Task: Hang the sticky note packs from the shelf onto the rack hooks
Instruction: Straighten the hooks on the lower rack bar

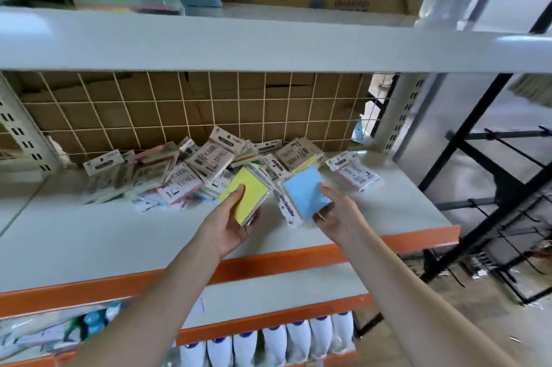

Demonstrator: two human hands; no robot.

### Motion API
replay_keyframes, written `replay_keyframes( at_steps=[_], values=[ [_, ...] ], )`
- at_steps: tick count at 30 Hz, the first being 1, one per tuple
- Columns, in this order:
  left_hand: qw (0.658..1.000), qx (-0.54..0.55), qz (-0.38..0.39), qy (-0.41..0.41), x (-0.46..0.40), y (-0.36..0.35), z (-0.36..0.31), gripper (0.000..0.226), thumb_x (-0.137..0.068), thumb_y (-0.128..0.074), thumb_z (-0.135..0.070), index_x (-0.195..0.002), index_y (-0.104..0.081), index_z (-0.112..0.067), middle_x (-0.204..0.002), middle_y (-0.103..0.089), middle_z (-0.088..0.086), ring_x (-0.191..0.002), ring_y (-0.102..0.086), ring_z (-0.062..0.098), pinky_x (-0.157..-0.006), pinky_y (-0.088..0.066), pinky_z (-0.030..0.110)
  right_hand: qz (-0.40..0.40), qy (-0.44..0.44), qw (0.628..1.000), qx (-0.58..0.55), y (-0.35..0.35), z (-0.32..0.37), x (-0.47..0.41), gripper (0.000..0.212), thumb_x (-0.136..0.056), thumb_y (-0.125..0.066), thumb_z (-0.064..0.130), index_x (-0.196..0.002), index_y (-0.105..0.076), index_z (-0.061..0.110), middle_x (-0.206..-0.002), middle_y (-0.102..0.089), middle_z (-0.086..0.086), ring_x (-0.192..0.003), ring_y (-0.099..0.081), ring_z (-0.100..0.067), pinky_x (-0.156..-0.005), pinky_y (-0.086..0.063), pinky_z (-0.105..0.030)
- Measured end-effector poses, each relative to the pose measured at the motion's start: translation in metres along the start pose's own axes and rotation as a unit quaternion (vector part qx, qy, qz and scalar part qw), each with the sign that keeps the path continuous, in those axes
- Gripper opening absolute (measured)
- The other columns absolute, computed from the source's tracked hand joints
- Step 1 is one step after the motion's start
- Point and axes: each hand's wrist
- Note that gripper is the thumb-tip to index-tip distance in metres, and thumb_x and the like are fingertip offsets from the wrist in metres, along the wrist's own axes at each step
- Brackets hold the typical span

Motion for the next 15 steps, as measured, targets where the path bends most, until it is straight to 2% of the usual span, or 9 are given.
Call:
replay_keyframes(
  at_steps=[2,3,4,5,7,9,11,13,15],
  values=[
    [1.0,-0.011,-0.007,0.001,-0.004,-0.013,0.017,0.018,-0.075,-0.069,-0.024,-0.091,-0.063,-0.017,-0.072,-0.072,0.003,-0.056,-0.065,0.016,-0.061,-0.05,0.029,-0.008,-0.01,0.999,-0.047,0.016,0.015,0.007,0.014,-0.09,-0.062,0.008,-0.103,-0.061,0.003,-0.098,-0.064,-0.015,-0.082,-0.063,-0.024,-0.069,-0.052,-0.028],
    [1.0,-0.018,-0.011,0.002,-0.006,-0.02,0.027,0.012,-0.081,-0.067,-0.025,-0.09,-0.062,-0.02,-0.071,-0.072,0.001,-0.056,-0.065,0.015,-0.063,-0.044,0.028,-0.009,-0.014,0.997,-0.079,0.024,0.024,0.012,0.006,-0.091,-0.06,0.007,-0.094,-0.062,0.003,-0.092,-0.063,-0.013,-0.075,-0.062,-0.021,-0.065,-0.051,-0.025],
    [1.0,-0.023,-0.014,0.005,-0.008,-0.029,0.037,0.008,-0.085,-0.064,-0.025,-0.092,-0.062,-0.021,-0.07,-0.072,-0.001,-0.057,-0.065,0.014,-0.062,-0.041,0.027,-0.011,-0.017,0.993,-0.114,0.034,0.032,0.016,0.007,-0.092,-0.059,0.006,-0.087,-0.061,0.002,-0.088,-0.061,-0.012,-0.067,-0.06,-0.019,-0.059,-0.052,-0.022],
    [1.0,-0.026,-0.013,0.009,-0.01,-0.038,0.049,0.008,-0.087,-0.062,-0.025,-0.094,-0.062,-0.021,-0.071,-0.072,-0.002,-0.058,-0.065,0.013,-0.06,-0.042,0.026,-0.011,-0.022,0.989,-0.148,0.043,0.041,0.021,0.011,-0.093,-0.057,0.005,-0.084,-0.06,0.001,-0.086,-0.06,-0.013,-0.064,-0.06,-0.019,-0.054,-0.054,-0.021],
    [0.999,-0.026,-0.012,0.014,-0.011,-0.06,0.074,0.009,-0.088,-0.061,-0.021,-0.097,-0.061,-0.018,-0.072,-0.072,0.0,-0.058,-0.067,0.013,-0.05,-0.049,0.021,-0.012,-0.012,0.983,-0.185,0.066,0.058,0.028,0.012,-0.094,-0.055,0.003,-0.084,-0.059,-0.002,-0.087,-0.061,-0.014,-0.072,-0.061,-0.023,-0.051,-0.056,-0.022],
    [0.999,-0.047,-0.012,0.019,-0.01,-0.086,0.103,0.011,-0.087,-0.063,-0.015,-0.097,-0.06,-0.016,-0.073,-0.069,0.004,-0.054,-0.066,0.015,-0.042,-0.05,0.023,0.002,-0.004,0.988,-0.154,0.093,0.072,0.036,0.009,-0.092,-0.055,0.003,-0.085,-0.058,-0.001,-0.086,-0.06,-0.011,-0.076,-0.06,-0.021,-0.053,-0.055,-0.02],
    [0.996,-0.087,0.007,0.008,-0.009,-0.113,0.136,0.014,-0.086,-0.064,-0.011,-0.095,-0.06,-0.021,-0.071,-0.069,0.004,-0.054,-0.065,0.016,-0.041,-0.05,0.024,0.018,0.014,0.995,-0.101,0.123,0.085,0.045,0.004,-0.09,-0.056,0.001,-0.094,-0.057,0.002,-0.085,-0.061,-0.009,-0.068,-0.059,-0.019,-0.052,-0.052,-0.019],
    [0.992,-0.114,0.052,-0.013,-0.007,-0.142,0.171,0.02,-0.085,-0.064,-0.009,-0.099,-0.06,-0.023,-0.079,-0.071,0.005,-0.065,-0.068,0.019,-0.049,-0.054,0.028,0.023,0.051,0.997,-0.06,0.157,0.098,0.055,0.017,-0.089,-0.059,-0.001,-0.102,-0.054,0.008,-0.082,-0.065,-0.01,-0.06,-0.06,-0.018,-0.057,-0.051,-0.026],
    [0.988,-0.12,0.096,-0.021,-0.001,-0.171,0.206,0.028,-0.079,-0.067,-0.014,-0.105,-0.062,-0.024,-0.091,-0.072,0.006,-0.078,-0.068,0.022,-0.062,-0.055,0.033,-0.005,0.088,0.996,-0.012,0.191,0.111,0.066,0.018,-0.088,-0.063,0.002,-0.101,-0.054,0.01,-0.082,-0.066,-0.011,-0.065,-0.063,-0.022,-0.067,-0.05,-0.032]
  ],
)
Point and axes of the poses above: each hand's wrist, its own x-axis away from the middle knuckle, its own y-axis out of the back of the hand, z = x × y
